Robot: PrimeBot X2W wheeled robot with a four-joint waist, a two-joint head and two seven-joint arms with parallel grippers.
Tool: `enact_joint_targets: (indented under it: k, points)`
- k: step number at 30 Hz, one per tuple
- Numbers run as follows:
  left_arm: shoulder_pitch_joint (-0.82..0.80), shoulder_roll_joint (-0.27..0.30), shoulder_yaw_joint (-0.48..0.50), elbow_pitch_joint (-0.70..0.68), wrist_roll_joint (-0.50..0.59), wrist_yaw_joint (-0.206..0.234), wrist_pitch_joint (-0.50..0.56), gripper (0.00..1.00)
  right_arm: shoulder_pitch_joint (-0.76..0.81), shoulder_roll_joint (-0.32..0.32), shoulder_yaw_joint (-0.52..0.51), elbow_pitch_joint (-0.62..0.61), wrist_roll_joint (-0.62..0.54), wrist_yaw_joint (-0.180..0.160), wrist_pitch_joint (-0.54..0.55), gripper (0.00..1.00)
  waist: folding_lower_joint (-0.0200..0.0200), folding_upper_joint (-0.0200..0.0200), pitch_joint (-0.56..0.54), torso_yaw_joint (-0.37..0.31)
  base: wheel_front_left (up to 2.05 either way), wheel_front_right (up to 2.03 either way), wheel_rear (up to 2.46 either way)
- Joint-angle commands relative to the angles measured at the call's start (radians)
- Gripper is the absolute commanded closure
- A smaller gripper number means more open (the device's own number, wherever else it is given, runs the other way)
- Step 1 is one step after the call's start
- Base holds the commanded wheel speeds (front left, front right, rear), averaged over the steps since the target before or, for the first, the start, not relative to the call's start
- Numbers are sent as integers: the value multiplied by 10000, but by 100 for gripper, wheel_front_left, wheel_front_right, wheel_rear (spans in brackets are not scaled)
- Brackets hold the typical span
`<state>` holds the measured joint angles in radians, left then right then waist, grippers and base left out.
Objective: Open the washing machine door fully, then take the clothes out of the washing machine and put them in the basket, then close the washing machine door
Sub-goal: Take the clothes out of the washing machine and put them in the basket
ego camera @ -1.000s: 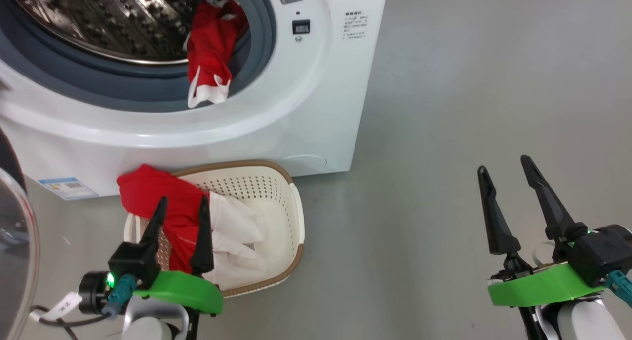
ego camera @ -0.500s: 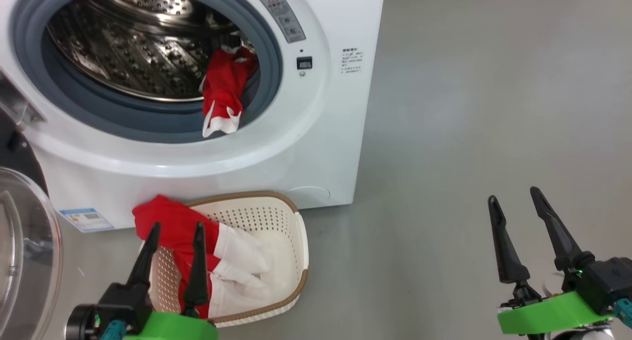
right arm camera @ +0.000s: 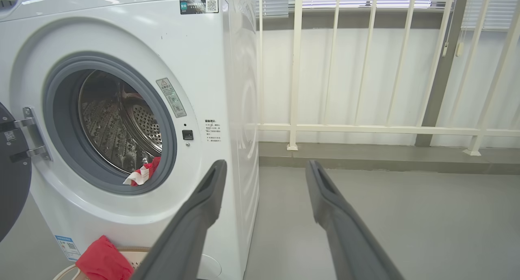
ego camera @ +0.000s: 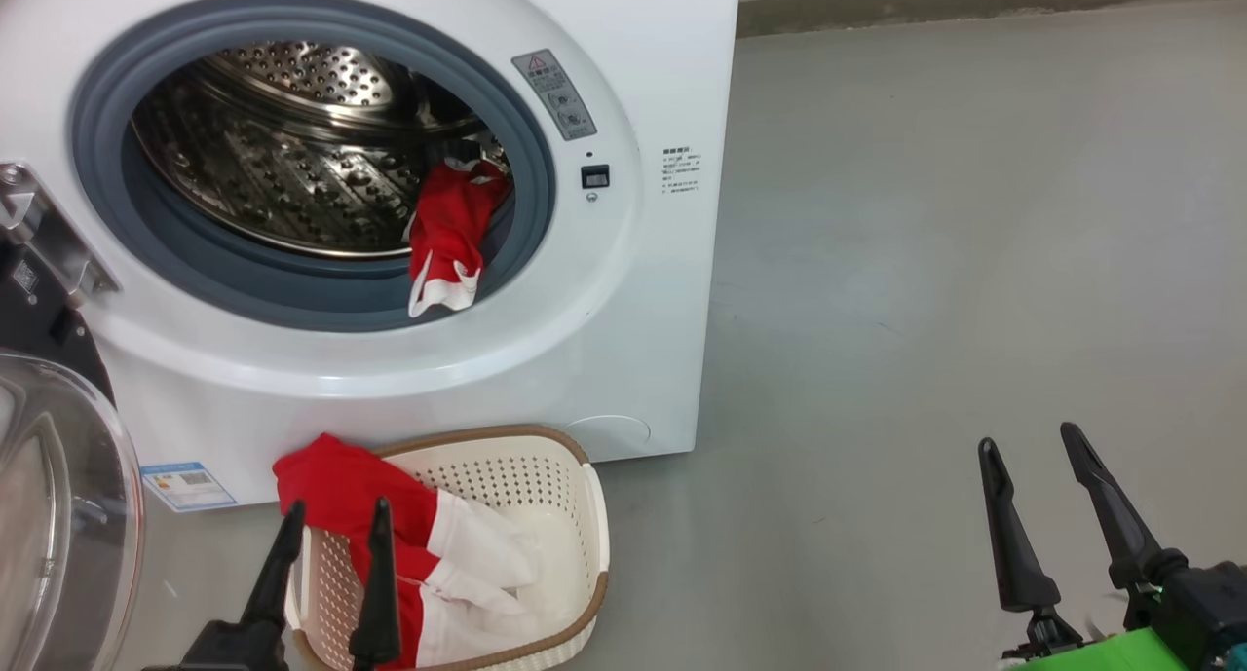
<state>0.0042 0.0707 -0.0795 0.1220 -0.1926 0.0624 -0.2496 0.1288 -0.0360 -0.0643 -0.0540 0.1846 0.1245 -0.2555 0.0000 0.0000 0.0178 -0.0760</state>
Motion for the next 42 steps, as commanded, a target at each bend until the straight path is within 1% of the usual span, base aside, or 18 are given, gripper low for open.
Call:
enact_joint_targets:
  k: [1,14,24,32,42]
  points:
    - [-84,47,390,-313,54,48,-122,0,-29,-143,143,-314,55,62,-63,0,0,0,-39,-4,0,0,0]
    - [84,14,378,-376,24,96,-122,0,88,-143,83,-444,42,62,-63,0,0,0,50,4,0,0,0]
    - [-33,6,358,-384,7,107,-122,0,-31,-143,101,-489,51,62,-63,0,0,0,349,10,0,0,0]
    - [-481,41,316,-297,3,77,-122,0,-328,-143,242,-508,76,62,-63,0,0,0,963,26,0,0,0]
    - [-1363,93,351,-77,69,47,-122,0,-951,-143,663,-508,141,62,-63,0,0,0,2175,-94,0,0,0]
